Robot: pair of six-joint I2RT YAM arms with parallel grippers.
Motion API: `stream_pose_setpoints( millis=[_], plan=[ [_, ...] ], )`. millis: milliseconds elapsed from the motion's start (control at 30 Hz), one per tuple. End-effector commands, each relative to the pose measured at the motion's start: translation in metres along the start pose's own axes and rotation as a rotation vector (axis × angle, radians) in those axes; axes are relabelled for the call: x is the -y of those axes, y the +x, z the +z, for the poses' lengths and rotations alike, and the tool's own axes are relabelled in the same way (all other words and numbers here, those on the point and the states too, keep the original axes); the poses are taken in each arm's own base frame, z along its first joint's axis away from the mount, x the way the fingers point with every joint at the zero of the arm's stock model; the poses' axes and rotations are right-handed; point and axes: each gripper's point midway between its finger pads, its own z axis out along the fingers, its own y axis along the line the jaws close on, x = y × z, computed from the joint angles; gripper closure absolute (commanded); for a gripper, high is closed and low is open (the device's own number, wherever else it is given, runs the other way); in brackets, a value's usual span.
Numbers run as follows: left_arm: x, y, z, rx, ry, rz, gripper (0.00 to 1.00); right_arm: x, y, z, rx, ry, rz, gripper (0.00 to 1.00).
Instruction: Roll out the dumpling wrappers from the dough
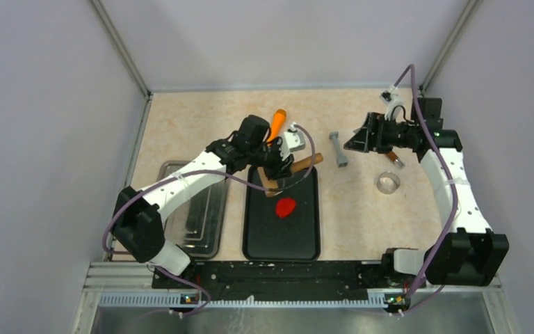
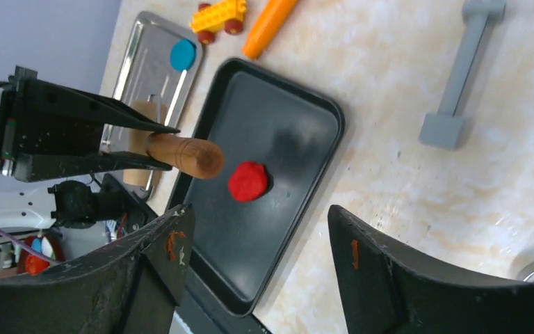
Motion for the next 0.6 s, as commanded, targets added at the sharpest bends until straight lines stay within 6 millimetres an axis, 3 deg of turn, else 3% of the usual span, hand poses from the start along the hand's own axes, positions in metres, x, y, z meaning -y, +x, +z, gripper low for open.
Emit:
stream_pose_setpoints(
  millis=[0, 133, 300, 367, 500, 567],
  plan=[
    [0.019, 0.039, -0.036, -0.076, -0.057, -0.016, 1.0, -0.003, 0.025, 0.019, -0.058, -0.019, 0.012, 0.31],
    [0.038, 0.069, -0.061, -0.089, -0.111, -0.055, 1.0, 0.003, 0.046, 0.052, -0.125, 0.016, -0.026, 0.46],
    [0.056, 0.108, -0.093, -0.145, -0.165, 0.019, 1.0, 0.007, 0.061, 0.099, -0.253, -0.033, -0.073, 0.99],
    [0.057, 0.117, -0.105, -0.16, -0.2, 0.078, 1.0, 0.0, 0.072, 0.121, -0.321, -0.046, -0.155, 1.0],
    [0.058, 0.126, -0.125, -0.195, -0.264, 0.09, 1.0, 0.013, 0.099, 0.164, -0.449, 0.032, -0.318, 1.0],
    [0.06, 0.134, -0.135, -0.231, -0.288, 0.067, 1.0, 0.015, 0.098, 0.182, -0.45, 0.06, -0.358, 1.0]
  ],
)
